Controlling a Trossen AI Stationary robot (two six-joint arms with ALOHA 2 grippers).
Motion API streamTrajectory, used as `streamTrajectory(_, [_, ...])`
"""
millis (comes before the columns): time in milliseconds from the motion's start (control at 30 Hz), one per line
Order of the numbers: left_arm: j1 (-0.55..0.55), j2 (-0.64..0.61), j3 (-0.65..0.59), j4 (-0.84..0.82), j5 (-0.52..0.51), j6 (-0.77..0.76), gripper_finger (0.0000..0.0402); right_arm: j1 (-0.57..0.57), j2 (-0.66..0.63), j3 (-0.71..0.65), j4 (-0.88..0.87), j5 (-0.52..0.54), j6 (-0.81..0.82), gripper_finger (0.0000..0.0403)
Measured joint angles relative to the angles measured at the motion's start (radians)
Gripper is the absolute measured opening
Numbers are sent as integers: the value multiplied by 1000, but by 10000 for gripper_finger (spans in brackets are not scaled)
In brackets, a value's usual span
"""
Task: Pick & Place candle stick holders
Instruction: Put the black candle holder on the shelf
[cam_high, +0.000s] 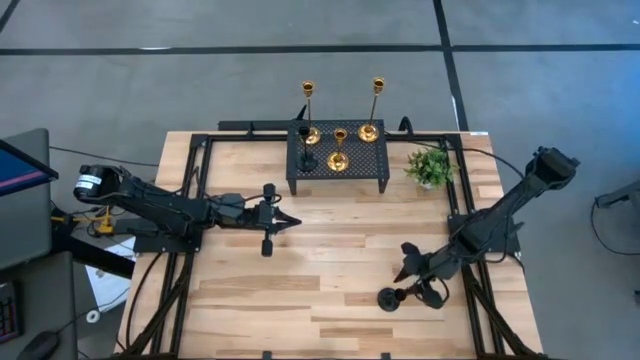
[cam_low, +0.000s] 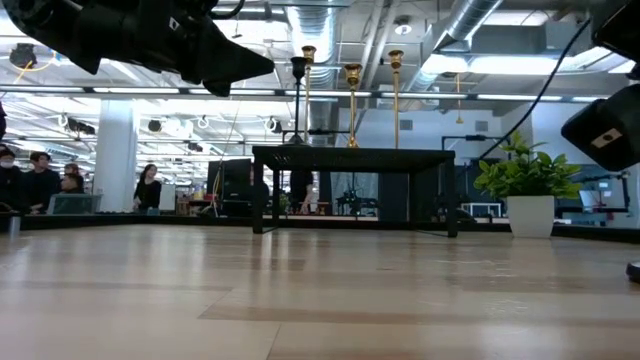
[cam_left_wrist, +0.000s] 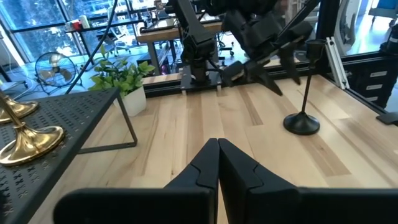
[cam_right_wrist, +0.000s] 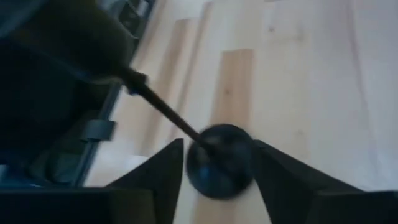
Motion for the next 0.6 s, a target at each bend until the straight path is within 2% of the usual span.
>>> streamTrajectory(133, [0,0,0,0,0,0,7,1,56,0,113,-31,0,206])
streamTrajectory(267, [0,0,0,0,0,0,5,1,102,0,202,-37,0,211])
streamTrajectory(433, [0,0,0,0,0,0,6,1,139,0,256,-56,0,185])
streamTrajectory(600, [0,0,0,0,-1,0,5,1,140,0,281,-69,0,133])
